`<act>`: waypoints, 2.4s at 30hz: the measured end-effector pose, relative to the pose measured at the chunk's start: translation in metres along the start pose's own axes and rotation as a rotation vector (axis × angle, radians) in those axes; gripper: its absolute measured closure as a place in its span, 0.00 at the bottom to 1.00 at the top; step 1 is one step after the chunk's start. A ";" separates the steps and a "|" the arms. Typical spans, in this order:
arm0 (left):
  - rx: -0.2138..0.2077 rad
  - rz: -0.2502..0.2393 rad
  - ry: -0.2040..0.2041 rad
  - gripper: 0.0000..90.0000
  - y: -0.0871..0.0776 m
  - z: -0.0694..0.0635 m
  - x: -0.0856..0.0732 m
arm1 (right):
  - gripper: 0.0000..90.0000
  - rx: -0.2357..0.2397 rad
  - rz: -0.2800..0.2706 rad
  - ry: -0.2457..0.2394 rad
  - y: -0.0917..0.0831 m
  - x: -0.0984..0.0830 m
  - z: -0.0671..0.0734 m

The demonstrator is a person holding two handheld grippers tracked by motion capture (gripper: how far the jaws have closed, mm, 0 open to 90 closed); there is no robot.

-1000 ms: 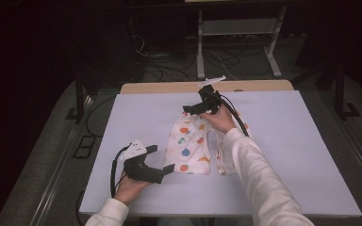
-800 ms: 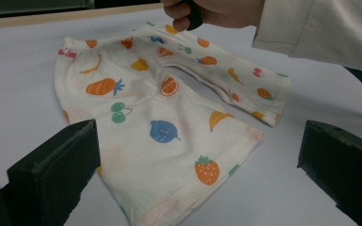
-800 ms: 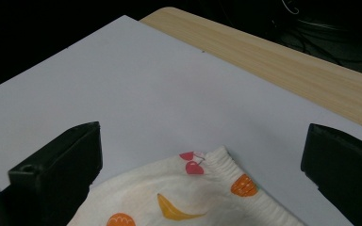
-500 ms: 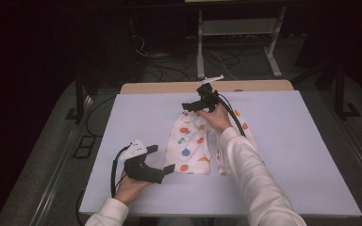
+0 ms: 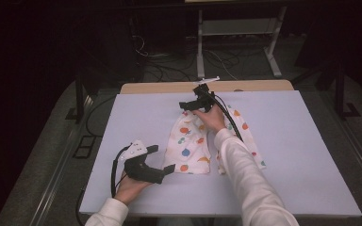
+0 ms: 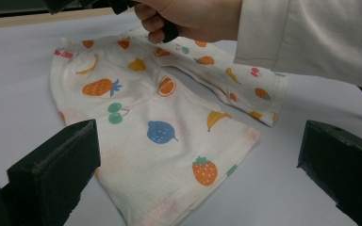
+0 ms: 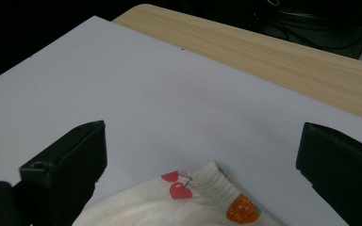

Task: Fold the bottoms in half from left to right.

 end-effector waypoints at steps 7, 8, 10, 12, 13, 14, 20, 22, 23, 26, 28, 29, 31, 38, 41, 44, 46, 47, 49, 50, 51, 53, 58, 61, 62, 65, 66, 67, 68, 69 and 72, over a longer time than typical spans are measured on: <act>-0.005 0.003 0.003 0.00 0.000 0.000 0.000 | 0.08 -0.019 0.007 0.025 0.006 -0.006 -0.002; -0.005 0.002 0.003 0.00 0.001 0.000 0.000 | 0.09 -0.018 0.010 0.028 0.006 -0.007 -0.001; -0.005 0.001 0.001 0.00 0.000 0.000 0.000 | 0.16 -0.030 0.026 0.016 0.008 -0.011 0.000; -0.005 0.001 0.001 0.00 0.000 0.000 0.000 | 0.18 -0.034 0.036 0.011 0.009 -0.013 0.001; -0.006 0.001 0.001 0.00 0.000 0.000 0.000 | 0.18 -0.034 0.036 0.011 0.009 -0.013 0.001; -0.006 0.001 0.001 0.00 0.001 0.000 0.000 | 0.22 -0.041 0.037 0.010 0.010 -0.013 0.001; -0.006 0.004 0.002 0.00 0.001 -0.001 0.000 | 0.36 -0.061 0.040 0.041 0.010 -0.014 0.001; -0.007 0.003 0.002 0.00 0.001 -0.001 0.000 | 0.40 -0.061 0.046 0.046 0.010 -0.015 0.000; -0.006 0.003 0.001 0.00 0.001 0.000 0.000 | 0.44 -0.065 0.051 0.049 0.010 -0.016 0.000; -0.006 0.004 0.002 0.00 0.001 0.000 0.000 | 0.49 -0.067 0.055 0.056 0.010 -0.017 -0.001; -0.006 0.004 0.002 0.00 0.001 -0.001 0.000 | 0.50 -0.057 0.063 0.074 0.011 -0.018 0.000; -0.006 0.005 0.002 0.00 0.001 0.000 0.000 | 0.52 -0.053 0.065 0.080 0.012 -0.019 0.000; -0.007 0.005 0.003 0.00 0.001 0.000 0.000 | 0.54 -0.051 0.071 0.080 0.013 -0.021 0.001; -0.007 0.004 0.004 0.00 0.001 -0.001 0.000 | 0.62 -0.085 0.071 0.100 0.016 -0.023 0.002; -0.006 0.005 0.004 0.00 0.001 0.000 -0.001 | 0.67 -0.096 0.071 0.108 0.016 -0.023 0.000; -0.007 0.007 0.005 0.00 0.001 0.000 -0.001 | 0.70 -0.107 0.082 0.108 0.017 -0.025 0.000; -0.006 0.006 0.006 0.00 0.002 0.000 -0.001 | 0.71 -0.117 0.087 0.107 0.018 -0.026 0.001; -0.006 0.006 0.006 0.00 0.002 -0.001 -0.001 | 0.72 -0.122 0.090 0.107 0.019 -0.027 0.001; -0.005 0.006 0.006 0.00 0.001 0.000 -0.001 | 0.74 -0.137 0.098 0.108 0.020 -0.028 0.001; -0.006 0.006 0.006 0.00 0.001 0.000 -0.001 | 0.75 -0.143 0.102 0.100 0.021 -0.029 0.002; -0.005 0.006 0.007 0.00 0.001 0.000 -0.001 | 0.76 -0.152 0.105 0.088 0.022 -0.029 0.002; -0.006 0.008 0.006 0.00 0.001 0.000 -0.001 | 0.77 -0.168 0.114 0.079 0.023 -0.030 0.004; -0.005 0.009 0.008 0.00 0.002 0.000 -0.001 | 0.83 -0.189 0.125 0.057 0.026 -0.030 0.007; -0.004 0.009 0.007 0.00 0.002 0.000 -0.001 | 0.87 -0.199 0.125 0.036 0.026 -0.029 0.010; -0.005 0.009 0.006 0.00 0.002 0.000 -0.001 | 0.89 -0.202 0.125 0.036 0.027 -0.029 0.010; -0.005 0.014 0.008 0.00 0.002 0.000 -0.002 | 0.93 -0.208 0.127 0.044 0.026 -0.029 0.011; -0.005 0.015 0.009 0.00 0.002 -0.001 -0.002 | 0.94 -0.208 0.127 0.045 0.026 -0.029 0.011; -0.004 0.015 0.008 0.00 0.002 -0.001 -0.002 | 0.94 -0.207 0.128 0.045 0.026 -0.029 0.011; -0.003 0.015 0.007 0.00 0.002 0.000 -0.002 | 0.95 -0.204 0.129 0.043 0.025 -0.028 0.011; -0.002 0.015 0.008 0.00 0.002 0.000 -0.002 | 0.95 -0.204 0.129 0.043 0.025 -0.028 0.011; 0.006 0.017 0.004 0.00 0.002 0.001 -0.002 | 0.95 -0.199 0.128 0.061 0.024 -0.027 0.010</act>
Point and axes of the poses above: each handheld gripper's, and its own axes: y roughly forward along the jaws, x roughly out of its top, z roughly to its left, the point moved 4 cm from there along y, roughly forward along the jaws, and after that the axes turned 15 degrees about -z, right-handed, at the moved point
